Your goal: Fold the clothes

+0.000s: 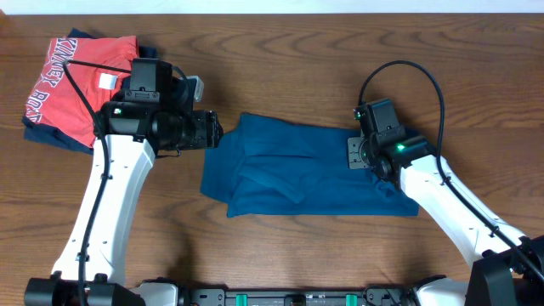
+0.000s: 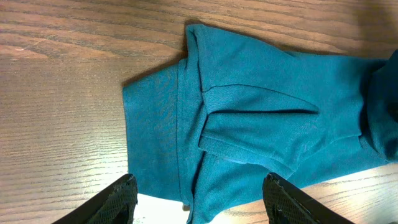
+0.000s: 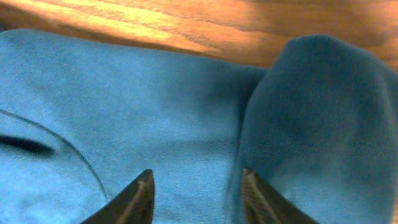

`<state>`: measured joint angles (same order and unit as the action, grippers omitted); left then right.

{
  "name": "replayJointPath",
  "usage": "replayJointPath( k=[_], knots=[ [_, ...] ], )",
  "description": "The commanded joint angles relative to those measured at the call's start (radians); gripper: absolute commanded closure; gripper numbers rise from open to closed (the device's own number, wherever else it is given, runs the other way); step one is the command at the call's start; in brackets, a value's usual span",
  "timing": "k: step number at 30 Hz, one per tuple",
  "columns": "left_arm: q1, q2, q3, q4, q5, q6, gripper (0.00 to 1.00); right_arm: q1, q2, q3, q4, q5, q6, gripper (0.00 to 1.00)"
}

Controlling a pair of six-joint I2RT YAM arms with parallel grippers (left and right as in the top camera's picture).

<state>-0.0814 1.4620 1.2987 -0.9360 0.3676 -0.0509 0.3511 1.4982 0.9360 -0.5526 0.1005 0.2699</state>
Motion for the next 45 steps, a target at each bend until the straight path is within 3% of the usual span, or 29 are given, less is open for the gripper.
replayJointPath(
  k=[1, 3, 10, 12, 17, 18, 19, 27, 31, 33, 34, 40, 45],
  knots=[
    [0.0, -0.001, 0.014, -0.003, 0.003, 0.014, 0.34, -0.028, -0.034, 0.018, -0.001, -0.022, 0.021, 0.48],
    [0.0, -0.001, 0.014, -0.003, 0.003, 0.014, 0.34, -0.063, -0.059, 0.018, -0.014, -0.021, 0.02, 0.41],
    [0.0, -0.001, 0.014, -0.002, 0.003, 0.014, 0.34, -0.141, -0.062, 0.018, -0.168, -0.044, -0.009, 0.36],
    [0.0, -0.001, 0.014, 0.002, 0.003, 0.014, 0.34, -0.124, -0.048, 0.017, -0.2, -0.081, -0.009, 0.41],
    [0.0, -0.001, 0.014, 0.011, 0.003, 0.014, 0.34, -0.04, -0.005, 0.011, -0.199, -0.092, 0.018, 0.64],
    [0.0, -0.001, 0.014, 0.01, 0.003, 0.014, 0.34, -0.026, 0.006, 0.011, -0.2, -0.078, 0.039, 0.87],
    [0.0, -0.001, 0.014, 0.01, 0.003, 0.014, 0.34, -0.014, 0.014, 0.011, -0.199, -0.07, 0.056, 0.99],
    [0.0, -0.001, 0.014, 0.01, 0.003, 0.014, 0.34, 0.095, 0.02, 0.011, -0.15, -0.112, 0.054, 0.99],
    [0.0, -0.001, 0.014, 0.01, 0.003, 0.014, 0.34, 0.14, 0.02, 0.011, -0.162, -0.042, 0.055, 0.99],
    [0.0, -0.001, 0.014, 0.01, 0.003, 0.014, 0.34, 0.139, 0.02, 0.013, -0.155, 0.035, 0.061, 0.58],
    [0.0, -0.001, 0.014, 0.01, 0.003, 0.014, 0.34, 0.134, 0.018, 0.016, -0.154, 0.067, 0.067, 0.5],
    [0.0, -0.001, 0.014, 0.01, 0.003, 0.014, 0.34, 0.085, 0.013, 0.025, -0.165, 0.147, 0.067, 0.42],
    [0.0, -0.001, 0.014, 0.01, 0.003, 0.014, 0.34, 0.046, 0.034, 0.018, -0.217, 0.143, 0.077, 0.46]
  ],
)
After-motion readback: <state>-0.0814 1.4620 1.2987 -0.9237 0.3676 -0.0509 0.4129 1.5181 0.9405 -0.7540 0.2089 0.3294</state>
